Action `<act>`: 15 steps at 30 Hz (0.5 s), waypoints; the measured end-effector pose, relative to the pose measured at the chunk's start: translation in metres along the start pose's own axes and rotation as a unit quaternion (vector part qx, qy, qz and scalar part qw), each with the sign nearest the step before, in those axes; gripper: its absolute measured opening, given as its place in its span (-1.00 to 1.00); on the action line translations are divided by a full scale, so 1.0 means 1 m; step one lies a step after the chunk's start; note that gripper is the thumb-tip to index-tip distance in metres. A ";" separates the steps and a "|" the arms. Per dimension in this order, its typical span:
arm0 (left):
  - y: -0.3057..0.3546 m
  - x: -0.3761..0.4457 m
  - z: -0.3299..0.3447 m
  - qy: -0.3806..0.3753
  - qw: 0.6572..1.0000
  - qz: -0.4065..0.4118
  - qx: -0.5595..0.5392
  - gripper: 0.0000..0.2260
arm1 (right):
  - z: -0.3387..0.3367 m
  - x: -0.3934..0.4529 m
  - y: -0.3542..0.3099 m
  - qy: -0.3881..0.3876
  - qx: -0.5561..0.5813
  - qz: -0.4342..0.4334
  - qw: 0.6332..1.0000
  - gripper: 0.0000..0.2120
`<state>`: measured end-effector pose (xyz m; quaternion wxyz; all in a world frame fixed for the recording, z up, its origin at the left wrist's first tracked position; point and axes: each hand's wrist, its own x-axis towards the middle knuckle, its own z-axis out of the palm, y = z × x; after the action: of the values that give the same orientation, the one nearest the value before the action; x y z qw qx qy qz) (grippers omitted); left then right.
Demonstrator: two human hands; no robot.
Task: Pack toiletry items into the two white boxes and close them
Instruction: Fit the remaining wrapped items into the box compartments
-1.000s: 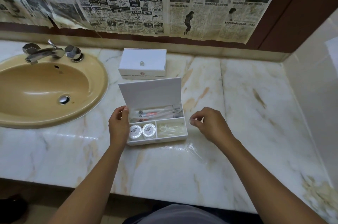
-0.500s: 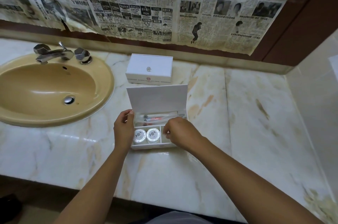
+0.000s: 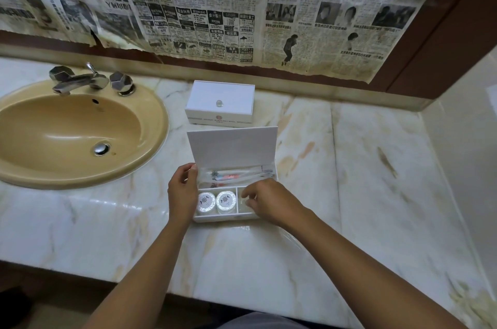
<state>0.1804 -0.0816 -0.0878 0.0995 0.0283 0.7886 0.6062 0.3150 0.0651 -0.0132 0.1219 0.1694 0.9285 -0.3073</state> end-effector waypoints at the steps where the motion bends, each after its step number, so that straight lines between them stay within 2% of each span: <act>1: 0.000 0.000 0.000 0.000 1.000 0.001 0.002 -0.89 | 0.002 0.000 0.002 -0.008 0.010 -0.003 1.000 -0.77; 2: 0.000 0.000 0.000 -0.001 1.000 0.001 0.004 -0.88 | 0.004 -0.001 0.003 -0.011 0.016 -0.003 1.000 -0.73; 3: -0.001 0.000 0.000 -0.002 1.000 0.001 0.005 -0.88 | 0.006 -0.001 0.004 -0.011 0.025 0.003 1.000 -0.74; 4: -0.001 0.001 -0.001 -0.002 1.000 -0.001 0.004 -0.88 | 0.006 -0.003 0.005 -0.005 0.034 0.002 0.999 -0.83; 6: -0.002 0.001 -0.001 -0.001 1.000 -0.004 0.002 -0.88 | 0.004 -0.005 0.008 0.026 0.054 -0.001 0.998 -0.80; 10: -0.003 0.001 -0.001 0.000 1.000 -0.001 0.004 -0.88 | -0.005 -0.014 0.022 0.134 0.114 -0.022 0.984 -0.78; 15: -0.003 0.001 0.000 0.002 1.000 -0.002 0.012 -0.88 | -0.014 -0.029 0.046 0.221 0.121 0.027 0.967 -0.82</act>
<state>0.1794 -0.0820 -0.0905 0.0984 0.0268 0.7958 0.5969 0.3582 0.1014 -0.0174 -0.0999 0.2714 0.8834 -0.3687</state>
